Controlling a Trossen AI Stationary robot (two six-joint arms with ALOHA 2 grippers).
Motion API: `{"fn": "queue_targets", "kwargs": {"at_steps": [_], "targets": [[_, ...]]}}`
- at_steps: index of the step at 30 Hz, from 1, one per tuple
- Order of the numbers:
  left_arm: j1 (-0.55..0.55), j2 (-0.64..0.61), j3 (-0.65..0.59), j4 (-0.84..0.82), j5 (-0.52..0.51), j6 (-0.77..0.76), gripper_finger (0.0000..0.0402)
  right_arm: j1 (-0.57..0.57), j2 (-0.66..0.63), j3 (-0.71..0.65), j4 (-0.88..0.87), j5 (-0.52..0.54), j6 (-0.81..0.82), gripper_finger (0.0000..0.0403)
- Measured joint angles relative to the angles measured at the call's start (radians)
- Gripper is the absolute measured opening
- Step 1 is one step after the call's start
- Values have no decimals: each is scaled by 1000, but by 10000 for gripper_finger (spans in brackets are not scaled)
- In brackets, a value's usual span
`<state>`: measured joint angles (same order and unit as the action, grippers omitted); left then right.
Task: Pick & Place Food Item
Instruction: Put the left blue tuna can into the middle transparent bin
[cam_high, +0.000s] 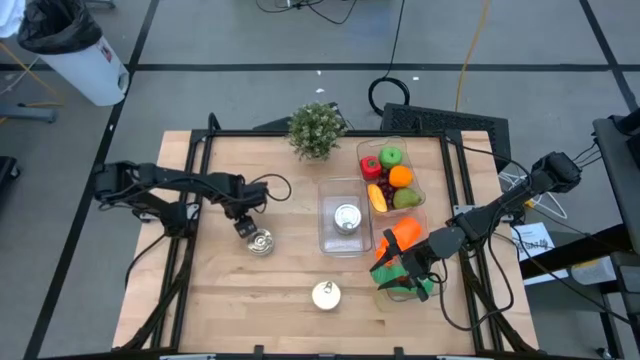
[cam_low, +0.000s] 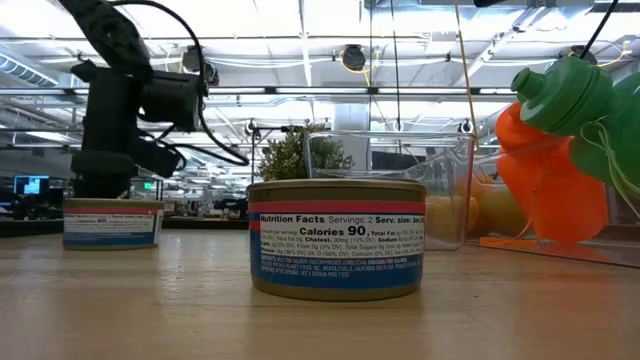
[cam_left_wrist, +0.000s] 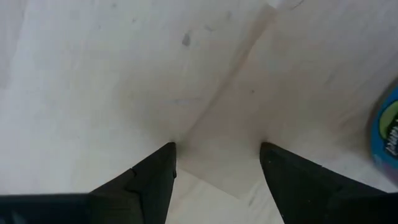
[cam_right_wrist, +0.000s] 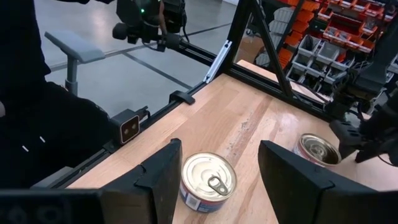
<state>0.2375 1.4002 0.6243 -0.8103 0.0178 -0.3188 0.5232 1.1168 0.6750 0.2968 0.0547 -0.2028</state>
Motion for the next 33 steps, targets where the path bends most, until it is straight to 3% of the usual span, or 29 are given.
{"fn": "queue_targets", "kwargs": {"at_steps": [6, 10, 15, 17, 33], "targets": [[0, 2, 39, -11, -33, -72, 239, 0, 0, 0, -2, 0, -3, 199], [0, -50, 84, 0, 56, -51, 239, 0, 0, 0, -3, 0, -3, 199], [-3, -80, 105, 39, 252, 111, 239, 0, 0, 0, -3, 0, -1, 199], [-3, -80, 104, 48, 274, 174, 239, 0, 0, 0, -5, 0, 0, 199], [97, -20, 99, 66, 48, 208, 239, 0, 0, 0, -11, 0, 0, 199]]}}
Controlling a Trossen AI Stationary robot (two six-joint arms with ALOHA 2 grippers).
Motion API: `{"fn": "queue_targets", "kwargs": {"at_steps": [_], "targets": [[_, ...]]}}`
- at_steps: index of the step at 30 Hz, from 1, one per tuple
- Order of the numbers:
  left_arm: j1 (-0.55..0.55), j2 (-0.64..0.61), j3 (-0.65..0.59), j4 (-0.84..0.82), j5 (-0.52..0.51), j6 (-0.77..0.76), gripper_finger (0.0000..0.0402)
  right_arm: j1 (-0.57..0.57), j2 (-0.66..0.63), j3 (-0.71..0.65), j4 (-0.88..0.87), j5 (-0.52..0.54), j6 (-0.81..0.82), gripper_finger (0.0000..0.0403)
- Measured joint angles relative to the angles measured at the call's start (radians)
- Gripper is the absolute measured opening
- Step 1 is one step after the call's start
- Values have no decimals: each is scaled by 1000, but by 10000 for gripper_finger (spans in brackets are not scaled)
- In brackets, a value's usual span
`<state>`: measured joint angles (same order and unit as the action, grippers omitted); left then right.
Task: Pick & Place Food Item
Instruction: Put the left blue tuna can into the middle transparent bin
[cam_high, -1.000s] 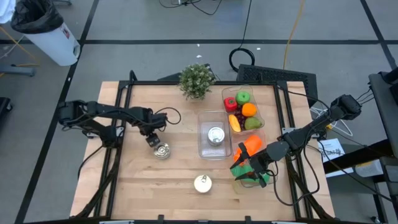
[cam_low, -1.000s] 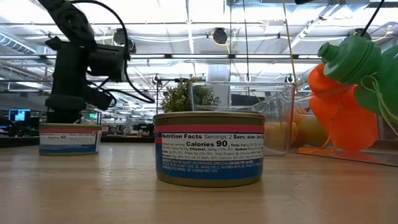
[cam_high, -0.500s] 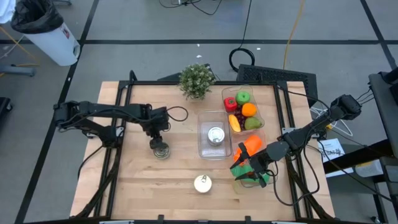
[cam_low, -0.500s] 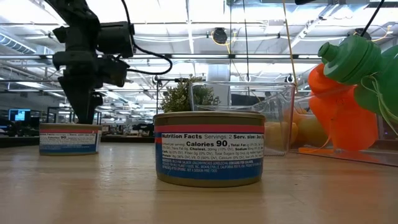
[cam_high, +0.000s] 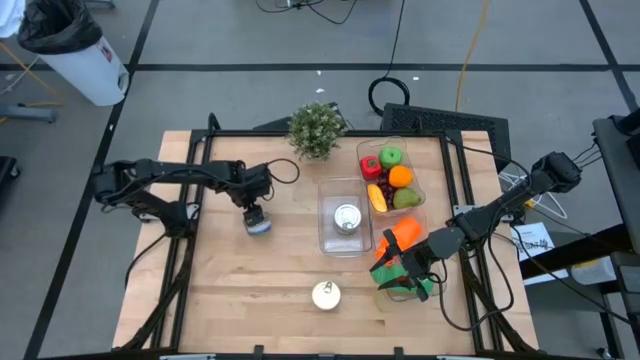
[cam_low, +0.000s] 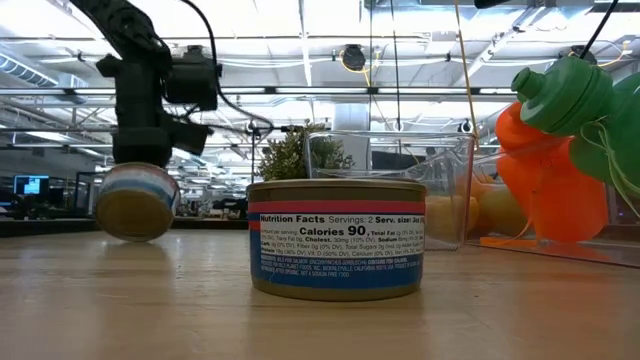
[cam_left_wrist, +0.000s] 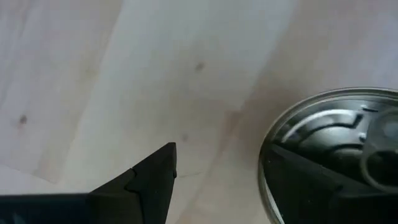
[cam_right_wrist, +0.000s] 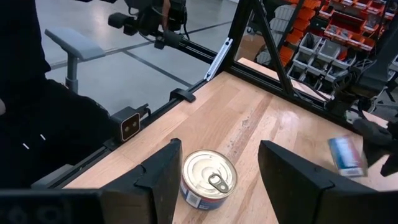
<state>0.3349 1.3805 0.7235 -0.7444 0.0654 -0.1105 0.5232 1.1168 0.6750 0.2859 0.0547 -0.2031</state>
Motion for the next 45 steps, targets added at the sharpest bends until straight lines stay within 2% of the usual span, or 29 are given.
{"fn": "queue_targets", "kwargs": {"at_steps": [9, 14, 19, 24, 27, 29, 31, 34, 36, 41, 45], "targets": [[62, 126, 4, -3, -57, -60, 239, 0, 0, 0, 0, 0, 0, 199], [108, 142, 9, 22, -86, -68, 239, 0, 0, 0, 0, 0, 0, 199], [140, 51, 36, -26, -160, -60, 239, 0, 0, 0, 0, 0, 0, 199], [141, -112, 90, -65, -217, -74, 239, 0, 0, 0, 0, 0, 0, 199], [133, -204, 101, -74, -213, -93, 239, 0, 0, 0, 0, 0, 0, 199], [125, -260, 101, -97, -206, -150, 239, 0, 0, 0, 0, 0, 0, 199], [112, -303, 102, -146, -191, -276, 239, 0, 0, 0, 0, 0, 0, 199], [61, -360, 101, -213, -126, -443, 239, 0, 0, 0, 0, 0, 0, 199], [-16, -389, 92, -238, -125, -519, 239, 0, 0, 0, 0, 0, 0, 199], [-234, -391, 76, -245, -280, -667, 239, 0, 0, 0, -1, 0, -1, 199], [-353, -348, 75, -249, -342, -729, 239, 0, 0, 0, -1, 0, -2, 199]]}}
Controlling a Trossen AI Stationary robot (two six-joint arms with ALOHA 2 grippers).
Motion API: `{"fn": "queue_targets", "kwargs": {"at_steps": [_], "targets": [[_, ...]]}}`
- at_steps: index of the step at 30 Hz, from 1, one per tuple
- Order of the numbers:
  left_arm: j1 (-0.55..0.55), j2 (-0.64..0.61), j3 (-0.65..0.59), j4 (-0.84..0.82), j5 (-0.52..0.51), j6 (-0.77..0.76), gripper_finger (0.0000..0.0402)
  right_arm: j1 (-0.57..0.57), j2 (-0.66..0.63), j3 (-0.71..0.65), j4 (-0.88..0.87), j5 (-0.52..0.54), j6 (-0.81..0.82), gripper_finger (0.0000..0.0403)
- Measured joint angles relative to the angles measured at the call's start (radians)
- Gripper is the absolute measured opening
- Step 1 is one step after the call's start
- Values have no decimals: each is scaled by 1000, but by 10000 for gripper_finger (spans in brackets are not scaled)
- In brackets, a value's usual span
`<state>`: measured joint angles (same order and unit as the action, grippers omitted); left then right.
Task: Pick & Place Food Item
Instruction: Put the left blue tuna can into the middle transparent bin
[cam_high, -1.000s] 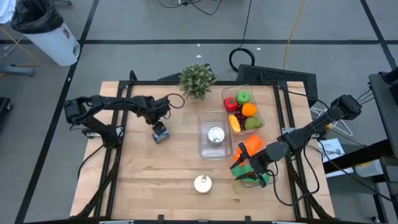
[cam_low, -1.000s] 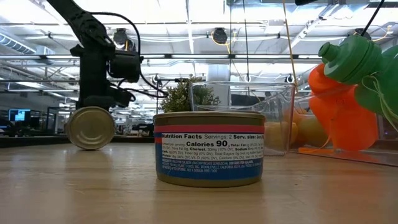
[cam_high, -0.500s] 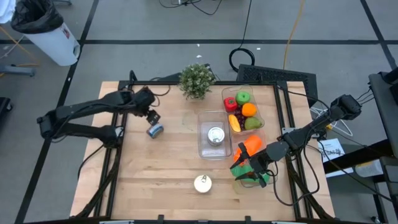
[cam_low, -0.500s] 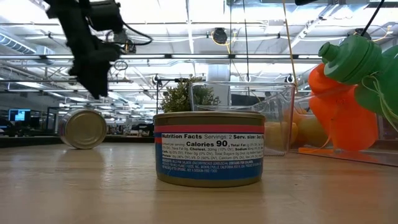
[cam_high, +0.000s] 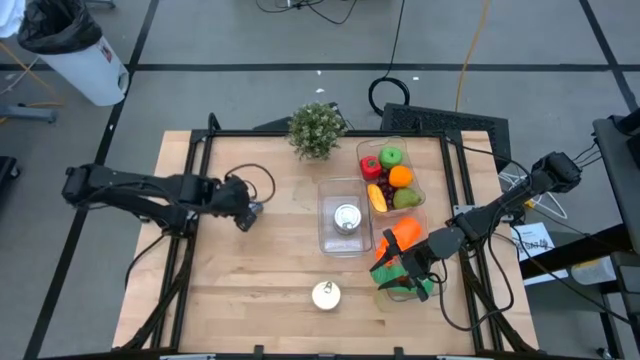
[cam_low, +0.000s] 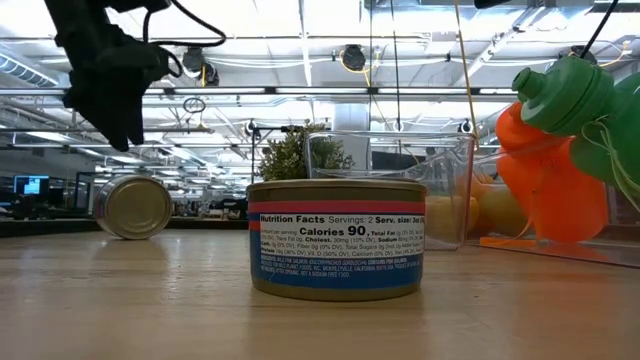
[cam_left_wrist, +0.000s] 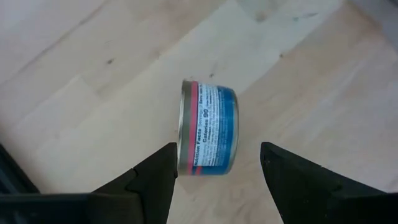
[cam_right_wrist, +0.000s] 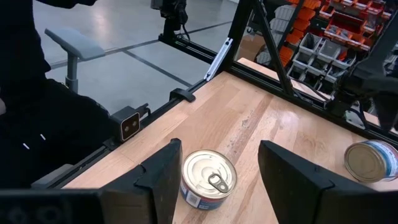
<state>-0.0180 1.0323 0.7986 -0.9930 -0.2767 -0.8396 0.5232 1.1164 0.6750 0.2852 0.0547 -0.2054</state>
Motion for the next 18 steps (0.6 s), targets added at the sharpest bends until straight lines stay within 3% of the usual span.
{"fn": "queue_targets", "kwargs": {"at_steps": [5, 13, 18], "targets": [[-54, 80, 0, -21, -63, -83, 239, 0, 0, 0, 0, 0, 1, 199], [-36, 163, 0, -60, -58, -116, 241, 0, 0, 0, 0, 0, 2, 199], [-26, 162, 0, -60, -52, -104, 271, 0, 0, 0, 0, 0, 3, 199]]}}
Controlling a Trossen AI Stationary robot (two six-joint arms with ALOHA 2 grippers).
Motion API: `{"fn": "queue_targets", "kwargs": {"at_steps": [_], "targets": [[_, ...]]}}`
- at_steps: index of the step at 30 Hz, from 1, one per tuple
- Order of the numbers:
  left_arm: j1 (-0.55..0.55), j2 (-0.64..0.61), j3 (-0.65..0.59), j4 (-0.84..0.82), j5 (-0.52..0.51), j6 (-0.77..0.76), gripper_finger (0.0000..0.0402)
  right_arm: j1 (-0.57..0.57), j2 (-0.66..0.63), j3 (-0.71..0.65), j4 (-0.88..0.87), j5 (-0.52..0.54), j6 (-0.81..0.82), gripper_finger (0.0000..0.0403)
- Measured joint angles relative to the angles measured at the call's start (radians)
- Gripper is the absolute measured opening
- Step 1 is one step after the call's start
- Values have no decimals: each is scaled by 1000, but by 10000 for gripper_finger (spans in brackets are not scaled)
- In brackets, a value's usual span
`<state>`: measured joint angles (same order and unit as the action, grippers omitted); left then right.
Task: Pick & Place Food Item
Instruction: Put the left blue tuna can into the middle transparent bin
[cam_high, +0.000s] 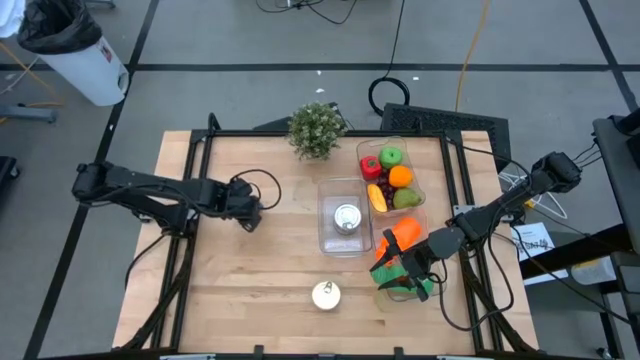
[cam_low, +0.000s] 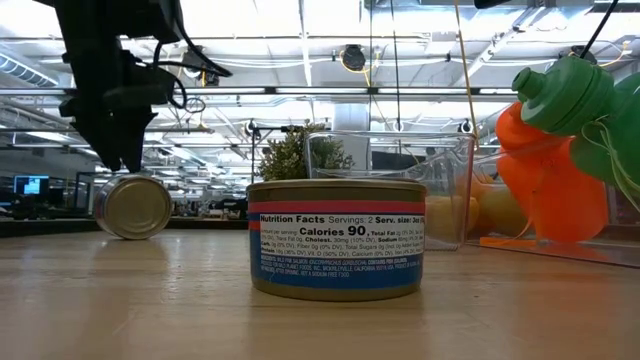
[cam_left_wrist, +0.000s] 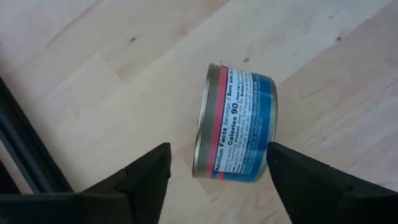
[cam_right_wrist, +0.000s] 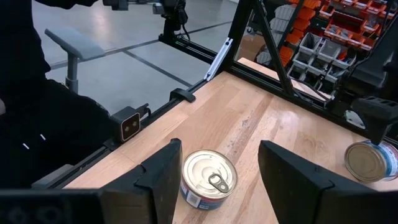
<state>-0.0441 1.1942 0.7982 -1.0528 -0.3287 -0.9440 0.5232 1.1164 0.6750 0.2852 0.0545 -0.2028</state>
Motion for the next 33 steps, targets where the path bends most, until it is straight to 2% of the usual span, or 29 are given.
{"fn": "queue_targets", "kwargs": {"at_steps": [6, 11, 16, 20, 25, 33], "targets": [[0, 0, 0, 2, 44, 2, 321, 0, 0, 0, 0, 0, 0, 199], [0, 0, -15, 10, 58, -7, 346, 0, 0, 0, 0, 0, 0, 199], [0, 0, -68, 38, 29, -21, 351, 0, 0, 0, 0, -1, 0, 199], [0, 0, -111, 137, -6, -21, 351, 0, 0, 0, 0, -1, 0, 199], [0, 7, -163, 262, 5, 27, 351, 0, 0, 0, 0, -1, 0, 199], [-5, 17, -186, 272, 20, 26, 349, 0, 0, 0, 0, -1, 0, 199]]}}
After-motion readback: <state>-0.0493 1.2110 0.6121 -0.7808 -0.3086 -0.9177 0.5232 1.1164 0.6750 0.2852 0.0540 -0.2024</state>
